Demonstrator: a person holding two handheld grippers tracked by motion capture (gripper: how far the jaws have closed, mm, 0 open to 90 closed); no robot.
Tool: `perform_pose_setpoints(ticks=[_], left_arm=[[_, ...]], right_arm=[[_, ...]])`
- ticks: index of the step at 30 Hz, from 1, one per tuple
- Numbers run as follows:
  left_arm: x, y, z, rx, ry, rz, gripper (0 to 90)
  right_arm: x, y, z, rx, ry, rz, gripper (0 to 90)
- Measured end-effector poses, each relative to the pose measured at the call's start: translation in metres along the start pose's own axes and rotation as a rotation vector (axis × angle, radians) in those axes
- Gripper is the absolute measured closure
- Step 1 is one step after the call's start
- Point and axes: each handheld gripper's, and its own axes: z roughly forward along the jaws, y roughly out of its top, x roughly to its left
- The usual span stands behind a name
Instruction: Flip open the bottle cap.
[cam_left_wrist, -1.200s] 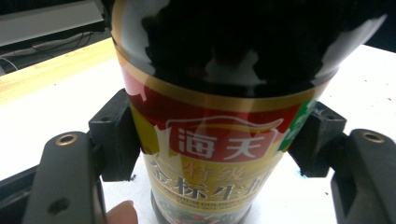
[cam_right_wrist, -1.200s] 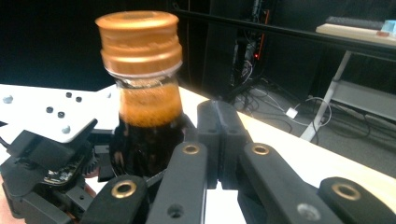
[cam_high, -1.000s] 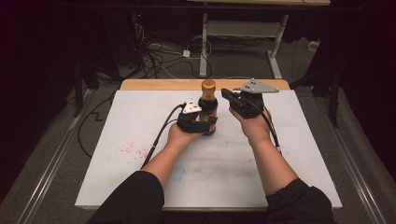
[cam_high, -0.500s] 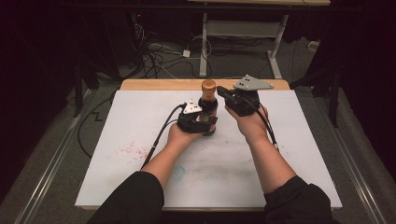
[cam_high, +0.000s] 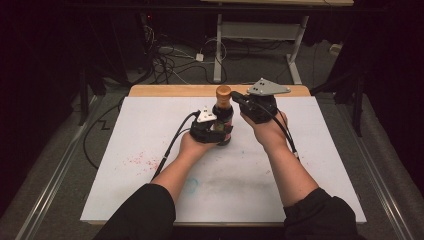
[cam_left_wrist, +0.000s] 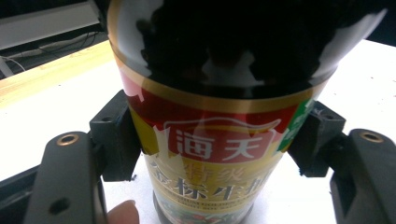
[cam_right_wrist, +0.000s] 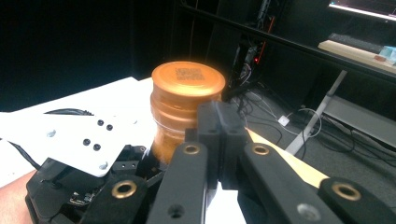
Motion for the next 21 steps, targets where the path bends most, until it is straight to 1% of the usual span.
perform_pose_setpoints(ticks=[4,9,13,17,21], left_arm=[[0.0,0.0,0.0,0.006,0.003,0.009,28.5],[-0.001,0.0,0.0,0.007,0.013,0.014,28.8],[-0.002,0.0,0.001,0.009,0.025,0.013,29.1],[-0.003,0.001,0.002,0.012,0.037,0.012,29.4],[-0.004,0.001,0.002,0.024,0.046,0.02,29.5]], right_arm=[[0.0,0.004,0.0,0.022,0.001,-0.011,90.0],[0.0,0.007,0.0,0.048,0.008,-0.004,90.0],[0.001,0.01,-0.001,0.06,0.003,-0.017,90.0],[0.001,0.012,0.0,0.075,0.001,-0.015,90.0],[0.001,0.014,-0.001,0.084,-0.002,-0.012,90.0]])
